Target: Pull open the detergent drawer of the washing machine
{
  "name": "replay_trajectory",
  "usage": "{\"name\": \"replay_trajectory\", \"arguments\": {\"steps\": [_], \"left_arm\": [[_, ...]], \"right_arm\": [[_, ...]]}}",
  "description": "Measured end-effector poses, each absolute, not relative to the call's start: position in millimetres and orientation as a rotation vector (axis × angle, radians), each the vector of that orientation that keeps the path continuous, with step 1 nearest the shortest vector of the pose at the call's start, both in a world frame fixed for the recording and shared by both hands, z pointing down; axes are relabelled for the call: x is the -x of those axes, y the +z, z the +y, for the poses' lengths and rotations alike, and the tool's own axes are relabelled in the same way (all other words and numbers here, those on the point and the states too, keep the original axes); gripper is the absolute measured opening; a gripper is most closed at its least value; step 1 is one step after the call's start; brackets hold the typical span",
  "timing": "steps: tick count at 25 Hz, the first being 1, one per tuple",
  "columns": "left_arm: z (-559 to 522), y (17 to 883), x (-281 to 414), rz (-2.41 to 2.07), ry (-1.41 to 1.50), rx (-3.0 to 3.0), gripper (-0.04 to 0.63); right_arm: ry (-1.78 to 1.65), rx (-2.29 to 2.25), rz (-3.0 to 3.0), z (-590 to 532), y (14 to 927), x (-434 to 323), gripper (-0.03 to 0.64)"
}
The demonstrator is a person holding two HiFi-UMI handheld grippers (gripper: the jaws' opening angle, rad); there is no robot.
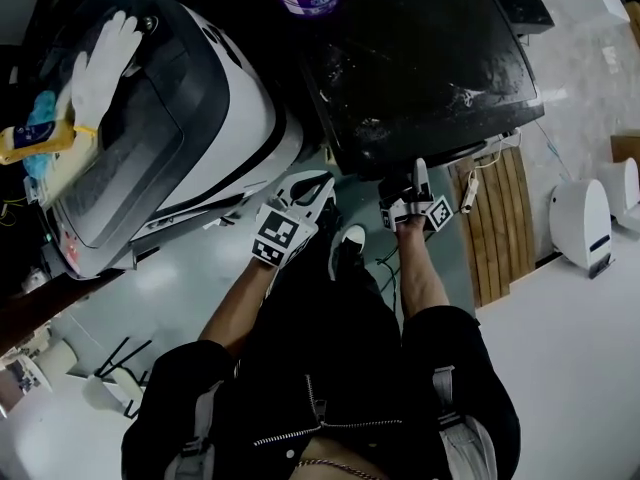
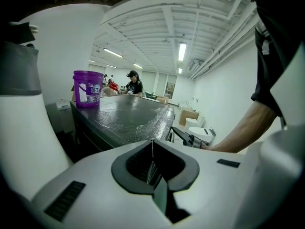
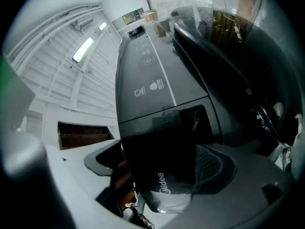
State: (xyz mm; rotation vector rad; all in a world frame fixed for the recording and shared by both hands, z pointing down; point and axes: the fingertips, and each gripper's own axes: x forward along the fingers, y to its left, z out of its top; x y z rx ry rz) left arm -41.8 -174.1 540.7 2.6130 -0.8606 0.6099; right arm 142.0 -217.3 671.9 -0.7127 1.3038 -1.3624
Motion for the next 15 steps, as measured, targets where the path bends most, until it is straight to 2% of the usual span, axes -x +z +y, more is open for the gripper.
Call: {"name": "replay_trajectory", "arguments": {"steps": [15], "left_arm": [[-158, 554, 68, -0.84, 0.724, -2.592, 0.021]], "right_arm": [[-1.31, 0.671, 1.342, -210, 676, -142, 0.362]]}}
